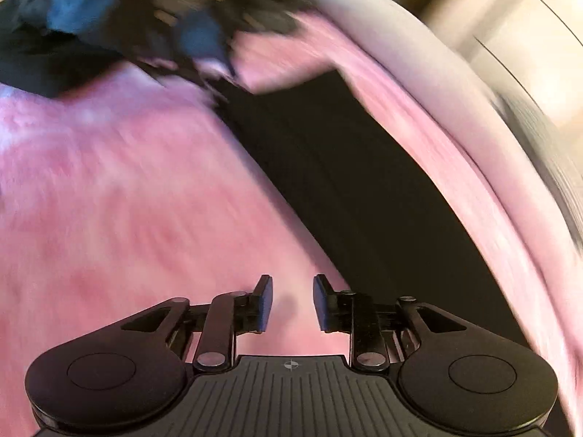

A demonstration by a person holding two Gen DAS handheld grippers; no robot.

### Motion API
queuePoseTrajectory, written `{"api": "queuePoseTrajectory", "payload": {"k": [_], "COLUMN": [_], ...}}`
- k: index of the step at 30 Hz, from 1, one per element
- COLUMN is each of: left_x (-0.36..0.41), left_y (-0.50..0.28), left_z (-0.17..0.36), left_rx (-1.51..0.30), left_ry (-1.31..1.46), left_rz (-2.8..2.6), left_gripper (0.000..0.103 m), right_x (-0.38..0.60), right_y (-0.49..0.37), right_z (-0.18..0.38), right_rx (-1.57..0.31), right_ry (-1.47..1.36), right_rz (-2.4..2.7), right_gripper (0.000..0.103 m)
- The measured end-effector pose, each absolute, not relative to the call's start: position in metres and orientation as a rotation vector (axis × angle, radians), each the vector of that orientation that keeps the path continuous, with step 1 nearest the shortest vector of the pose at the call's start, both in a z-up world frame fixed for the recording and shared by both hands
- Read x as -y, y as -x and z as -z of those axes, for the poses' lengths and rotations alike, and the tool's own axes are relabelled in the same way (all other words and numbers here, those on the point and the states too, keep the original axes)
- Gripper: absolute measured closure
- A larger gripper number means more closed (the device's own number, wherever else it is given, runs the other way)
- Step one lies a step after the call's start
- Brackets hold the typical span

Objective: Fold clothes

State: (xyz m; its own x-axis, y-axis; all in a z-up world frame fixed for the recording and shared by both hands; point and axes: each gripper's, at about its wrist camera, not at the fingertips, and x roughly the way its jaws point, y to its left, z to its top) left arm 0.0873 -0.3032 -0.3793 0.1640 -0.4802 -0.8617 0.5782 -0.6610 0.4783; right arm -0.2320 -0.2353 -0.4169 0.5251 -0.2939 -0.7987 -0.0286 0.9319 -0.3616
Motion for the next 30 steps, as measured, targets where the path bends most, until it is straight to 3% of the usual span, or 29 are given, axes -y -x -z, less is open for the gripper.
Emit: {"api": "queuePoseTrajectory", "payload": {"k": [3,13,23,30], "left_x": [0.312,0.427,0.573,0.619], "left_y": [-0.066,0.138,0.353,0.399], "left_z": [0.357,0.326,0.373,0.422], "left_rx": [-0.118,-0.018,0.244,0.417], "left_ry": [-1.583,-1.381,-1.324,-1.517], "left_rz": [1.613,1.814,2.076,2.092], "left_gripper": [0.065,0.058,0.061,0.072], "right_x": [0.284,0.448,0.556,0.579], "right_y": [0.289,0.449,0.529,0.565], "right_z": [0.400,0.371,0.372,0.384], "right_rx": [-1.058,-1.006,-0.812,-0.746], "right_ry": [0.211,-0.258,-0.561,-0.637], "right_rz": [0.378,0.918,1.012,1.025], "right_gripper": [0.061,0.053,0.052,0.052]}}
